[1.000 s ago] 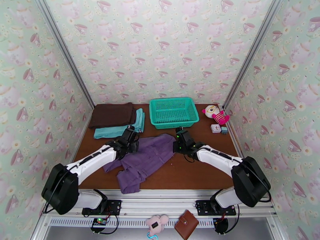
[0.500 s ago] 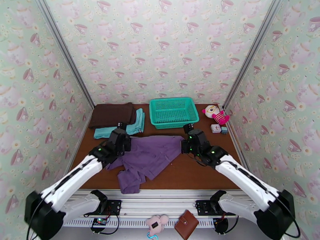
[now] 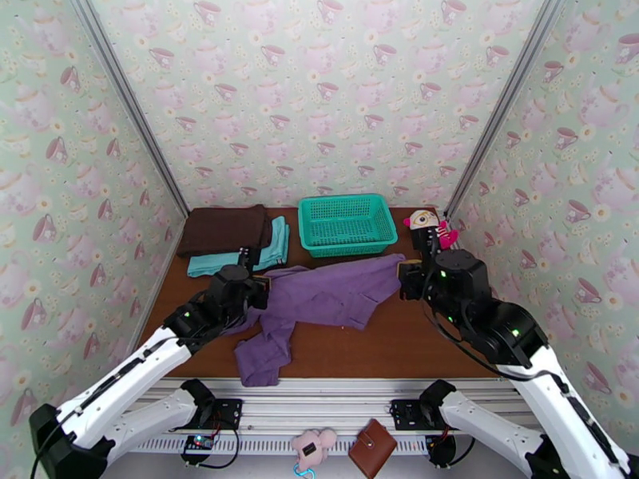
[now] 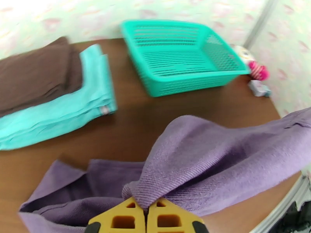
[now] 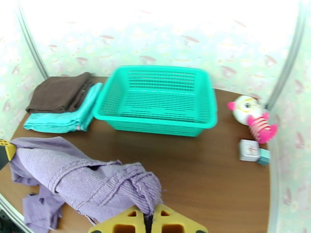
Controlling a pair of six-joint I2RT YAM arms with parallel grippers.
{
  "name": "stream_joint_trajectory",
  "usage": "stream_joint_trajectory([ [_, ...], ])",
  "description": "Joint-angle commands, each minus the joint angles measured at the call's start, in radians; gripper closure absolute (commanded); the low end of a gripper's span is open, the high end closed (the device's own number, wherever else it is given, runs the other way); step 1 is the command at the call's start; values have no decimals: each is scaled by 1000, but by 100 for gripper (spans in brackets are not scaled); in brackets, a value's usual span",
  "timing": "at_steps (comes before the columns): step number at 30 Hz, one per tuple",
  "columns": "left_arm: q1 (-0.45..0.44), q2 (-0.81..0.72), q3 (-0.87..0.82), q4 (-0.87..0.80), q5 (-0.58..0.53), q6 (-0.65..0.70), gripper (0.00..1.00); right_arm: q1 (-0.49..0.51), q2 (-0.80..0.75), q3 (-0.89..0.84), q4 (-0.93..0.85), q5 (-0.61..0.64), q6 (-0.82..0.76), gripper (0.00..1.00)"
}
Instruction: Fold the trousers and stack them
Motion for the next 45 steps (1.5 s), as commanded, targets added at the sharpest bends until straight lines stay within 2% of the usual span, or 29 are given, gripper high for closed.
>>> stream_joint_trajectory([
  [1, -3, 52, -15, 121, 48, 23, 100, -7, -14, 41, -48, 209, -48, 100],
  [4, -9, 210, 25, 166, 16, 15, 100, -31, 48, 40, -58, 352, -54, 100],
  [5, -11, 271, 44, 179, -5, 9, 100, -62, 108, 42, -66, 357, -41, 100],
  [6, -16, 347, 76, 190, -23, 3, 100, -107, 148, 37, -61, 320, -28, 100],
  [8, -23, 483, 143, 204, -51, 1, 100, -209, 217, 5, -5, 161, -21, 100],
  [10, -39, 603, 244, 200, -138, 0, 100, -312, 293, -40, 77, 18, -3, 100],
  [14, -45, 725, 365, 155, -256, 18, 100, -458, 445, -68, 199, -131, 21, 100],
  [15, -42, 742, 384, 150, -279, 29, 93, -475, 478, -69, 236, -145, 25, 100],
  [19, -29, 774, 428, 140, -351, 84, 40, -484, 592, -69, 352, -175, 7, 98],
  [20, -29, 769, 427, 130, -371, 89, 35, -484, 610, -67, 354, -187, 7, 73],
  [21, -33, 751, 402, 128, -389, 91, 33, -484, 614, -69, 348, -202, 8, 43],
  [22, -37, 723, 370, 132, -402, 89, 31, -480, 601, -89, 351, -211, 13, 23],
  [23, -49, 679, 322, 139, -410, 80, 30, -469, 559, -130, 367, -199, 21, 8],
  [24, -63, 634, 265, 146, -410, 71, 30, -446, 504, -177, 384, -167, 22, 0],
  [27, -120, 487, 111, 102, -398, 9, 28, -388, 355, -278, 345, -125, 63, 1],
  [29, -154, 421, 47, 28, -327, -60, 29, -325, 276, -338, 294, -175, 92, 1],
  [31, -193, 383, -2, -53, -231, -152, 31, -198, 251, -395, 241, -213, 102, 0],
  [34, -260, 359, -69, -110, -184, -275, 38, 5, 328, -427, 187, -154, 178, 4],
  [37, -298, 352, -132, -97, -172, -343, 39, 150, 443, -431, 179, -95, 247, 6],
  [45, -302, 362, -229, -128, -203, -460, 42, 296, 746, -365, 162, -11, 272, 1],
])
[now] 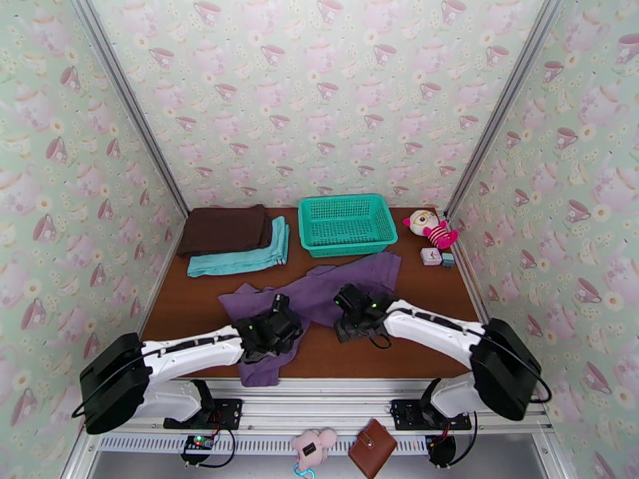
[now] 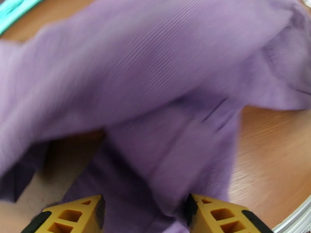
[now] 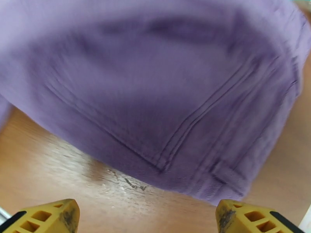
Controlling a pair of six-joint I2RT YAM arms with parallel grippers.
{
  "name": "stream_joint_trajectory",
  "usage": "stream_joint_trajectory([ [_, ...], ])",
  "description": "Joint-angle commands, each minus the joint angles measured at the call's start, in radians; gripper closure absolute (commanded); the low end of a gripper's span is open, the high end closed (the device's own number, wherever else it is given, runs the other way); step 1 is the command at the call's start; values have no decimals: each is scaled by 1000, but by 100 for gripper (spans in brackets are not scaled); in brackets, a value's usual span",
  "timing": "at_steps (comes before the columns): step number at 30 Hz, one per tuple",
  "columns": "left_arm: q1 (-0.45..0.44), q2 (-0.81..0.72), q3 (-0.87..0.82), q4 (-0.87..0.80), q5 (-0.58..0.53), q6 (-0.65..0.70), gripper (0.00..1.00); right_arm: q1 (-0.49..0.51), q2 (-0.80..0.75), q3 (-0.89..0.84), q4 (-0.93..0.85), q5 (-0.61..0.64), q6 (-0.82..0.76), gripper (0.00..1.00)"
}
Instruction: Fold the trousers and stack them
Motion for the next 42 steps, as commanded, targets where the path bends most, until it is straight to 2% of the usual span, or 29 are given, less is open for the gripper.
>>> stream_joint_trajectory([
  [1, 3, -7, -20, -48, -15, -95, 43, 36, 78, 55, -46, 76, 29, 1],
  [7, 40, -46, -46, -91, -52, -117, 52, 41, 179, 91, -55, 121, 28, 5],
  [10, 57, -78, -63, -90, -52, -115, 54, 41, 202, 113, -49, 140, 20, 20],
  [12, 64, -97, -73, -93, -52, -111, 54, 37, 207, 124, -45, 146, 14, 24],
  [18, 90, -167, -108, -102, -54, -118, 54, -27, 210, 117, 4, 75, -20, 25],
  [23, 117, -215, -148, -87, -34, -121, 58, -61, 222, 126, 17, 32, -40, 38],
  [24, 122, -218, -152, -85, -30, -120, 58, -70, 227, 129, 16, 26, -43, 44],
  [25, 124, -221, -155, -83, -28, -121, 59, -76, 230, 132, 15, 20, -46, 55],
  [27, 127, -229, -159, -82, -26, -121, 58, -89, 223, 136, 7, 22, -51, 82],
  [28, 127, -234, -158, -88, -30, -124, 57, -95, 208, 135, -1, 38, -51, 99],
  [35, 123, -355, -158, -85, -9, -56, 46, -112, 5, 201, -111, 106, -104, 100],
  [38, 121, -420, -142, -77, 9, 11, 41, -113, -84, 310, -179, 113, -160, 100],
  [40, 120, -441, -120, -96, -10, 30, 40, -116, -115, 397, -215, 109, -198, 100],
  [42, 110, -454, -114, -71, 20, 73, 40, -119, -129, 492, -257, 119, -228, 100],
])
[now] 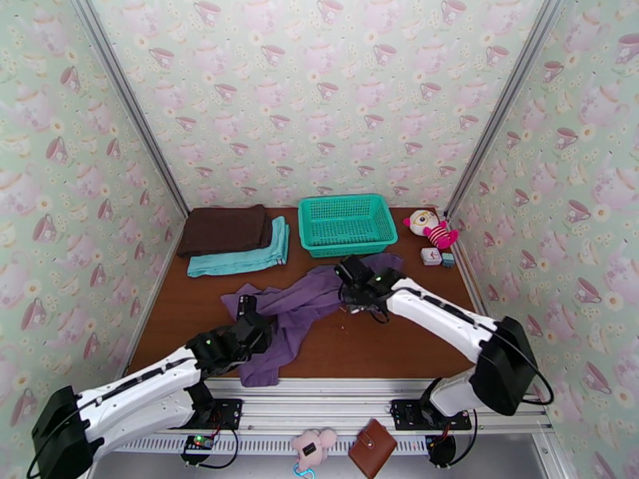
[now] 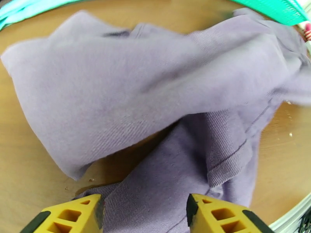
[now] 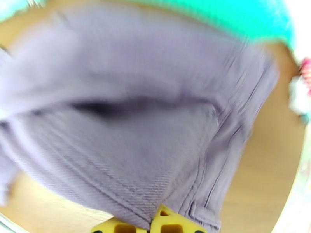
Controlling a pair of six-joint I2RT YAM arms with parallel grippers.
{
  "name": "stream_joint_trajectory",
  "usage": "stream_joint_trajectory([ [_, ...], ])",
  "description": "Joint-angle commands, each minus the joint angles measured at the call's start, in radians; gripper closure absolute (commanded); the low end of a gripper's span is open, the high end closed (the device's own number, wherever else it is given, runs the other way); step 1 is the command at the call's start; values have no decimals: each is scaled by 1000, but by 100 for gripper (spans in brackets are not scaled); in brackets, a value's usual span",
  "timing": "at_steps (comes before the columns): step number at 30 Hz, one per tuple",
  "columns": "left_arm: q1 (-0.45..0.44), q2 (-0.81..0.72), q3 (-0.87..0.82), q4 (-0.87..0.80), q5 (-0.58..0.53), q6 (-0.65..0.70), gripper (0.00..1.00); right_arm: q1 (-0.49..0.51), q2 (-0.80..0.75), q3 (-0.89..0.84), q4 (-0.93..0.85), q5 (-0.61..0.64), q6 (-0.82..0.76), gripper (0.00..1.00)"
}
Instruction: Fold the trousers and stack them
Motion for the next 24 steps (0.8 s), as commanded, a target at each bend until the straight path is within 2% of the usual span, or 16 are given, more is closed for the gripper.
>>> stream_joint_trajectory([
  [1, -20, -20, 30, 38, 68, 99, 42, -7, -41, 150, -105, 54, -83, 100],
  [4, -61, 28, 13, 130, 237, 125, 47, -18, -40, 258, -129, 91, -120, 100],
  [6, -104, 99, 6, 180, 291, 115, 49, -32, -32, 316, -131, 94, -141, 100],
  [9, -139, 225, 8, 198, 280, 72, 50, -55, -24, 407, -131, 115, -169, 100],
  [14, -124, 416, 35, 141, 164, -36, 49, -99, -26, 570, -186, 150, -204, 100],
  [18, -12, 504, 47, 86, 50, -139, 46, -159, -66, 634, -229, 180, -191, 100],
  [24, 234, 460, 17, 182, -8, -159, 42, -231, -215, 508, -165, 196, -197, 100],
])
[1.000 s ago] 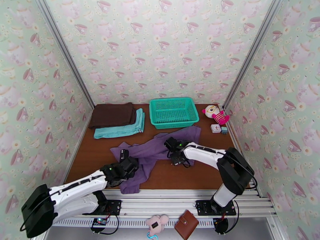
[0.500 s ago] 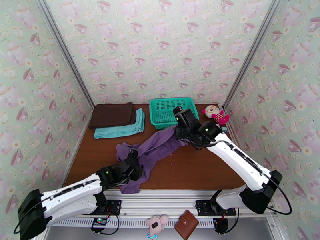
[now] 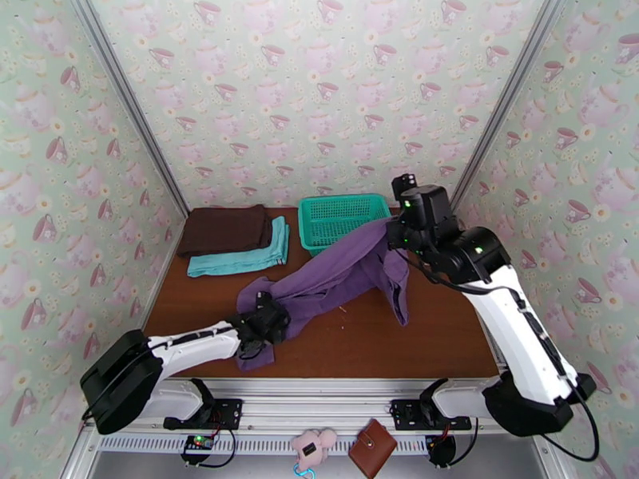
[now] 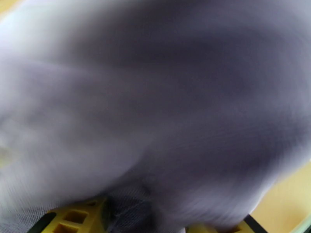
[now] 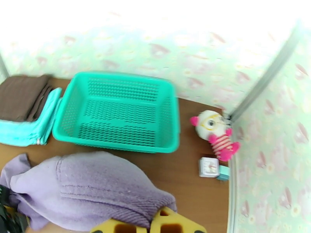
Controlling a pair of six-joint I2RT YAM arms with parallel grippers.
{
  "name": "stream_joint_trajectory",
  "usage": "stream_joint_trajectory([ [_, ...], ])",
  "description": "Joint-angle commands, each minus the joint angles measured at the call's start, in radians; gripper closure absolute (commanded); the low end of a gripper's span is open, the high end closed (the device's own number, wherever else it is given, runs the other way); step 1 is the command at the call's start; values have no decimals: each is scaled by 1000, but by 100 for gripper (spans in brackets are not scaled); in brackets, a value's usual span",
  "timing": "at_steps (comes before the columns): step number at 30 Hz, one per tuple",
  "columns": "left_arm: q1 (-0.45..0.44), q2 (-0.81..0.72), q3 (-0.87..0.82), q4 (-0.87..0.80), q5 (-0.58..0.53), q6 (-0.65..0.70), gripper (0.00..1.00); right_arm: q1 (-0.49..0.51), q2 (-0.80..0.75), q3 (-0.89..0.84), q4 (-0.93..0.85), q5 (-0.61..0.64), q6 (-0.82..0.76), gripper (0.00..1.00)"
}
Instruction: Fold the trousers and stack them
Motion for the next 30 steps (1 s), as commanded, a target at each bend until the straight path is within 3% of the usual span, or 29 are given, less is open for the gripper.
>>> stream_joint_trajectory([
  [1, 112, -21, -41, -49, -90, -42, 41, -25, -81, -43, 48, 82, -20, 100],
  [4, 228, -68, 3, -61, -126, -2, 40, -37, -116, -66, 61, 119, -23, 100],
  [7, 283, -99, 49, -44, -128, 94, 38, -38, -135, -81, 62, 104, -26, 100],
  [10, 251, -151, 98, -44, 36, 251, 37, -40, -148, -97, 103, 72, -23, 100],
  [15, 71, -311, 73, 22, 203, 340, 39, -40, -157, -131, 125, 60, -23, 100],
  [18, 2, -347, 73, 39, 191, 445, 38, -40, -151, -134, 128, 51, -22, 100],
  [22, -3, -312, 112, 17, 89, 565, 37, -41, -146, -129, 126, 48, -24, 100],
  [26, 105, -210, 195, -53, 242, 573, 32, -41, -152, -134, 125, 52, -28, 100],
  [30, 96, -152, 239, -34, 260, 673, 30, -41, -158, -140, 127, 56, -28, 100],
])
